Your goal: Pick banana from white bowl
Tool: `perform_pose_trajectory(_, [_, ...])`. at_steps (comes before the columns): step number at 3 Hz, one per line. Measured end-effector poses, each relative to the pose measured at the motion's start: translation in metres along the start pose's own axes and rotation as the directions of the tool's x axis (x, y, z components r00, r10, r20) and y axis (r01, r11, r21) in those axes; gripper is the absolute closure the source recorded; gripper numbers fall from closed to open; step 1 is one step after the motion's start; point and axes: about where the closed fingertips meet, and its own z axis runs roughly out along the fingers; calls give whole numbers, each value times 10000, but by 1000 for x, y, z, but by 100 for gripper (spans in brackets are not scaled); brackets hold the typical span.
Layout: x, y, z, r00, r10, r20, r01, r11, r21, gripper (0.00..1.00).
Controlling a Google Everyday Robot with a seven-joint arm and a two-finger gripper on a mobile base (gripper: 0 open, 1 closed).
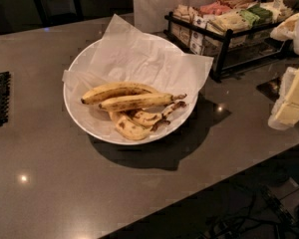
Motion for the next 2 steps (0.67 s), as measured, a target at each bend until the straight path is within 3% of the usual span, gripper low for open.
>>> perform_pose_trajectory(1, [0, 0, 0, 10000, -1, 1, 1, 10000, -1, 0])
perform_pose_trajectory(2, [-9, 2, 9, 9990, -322, 323, 335, 9987, -391, 0])
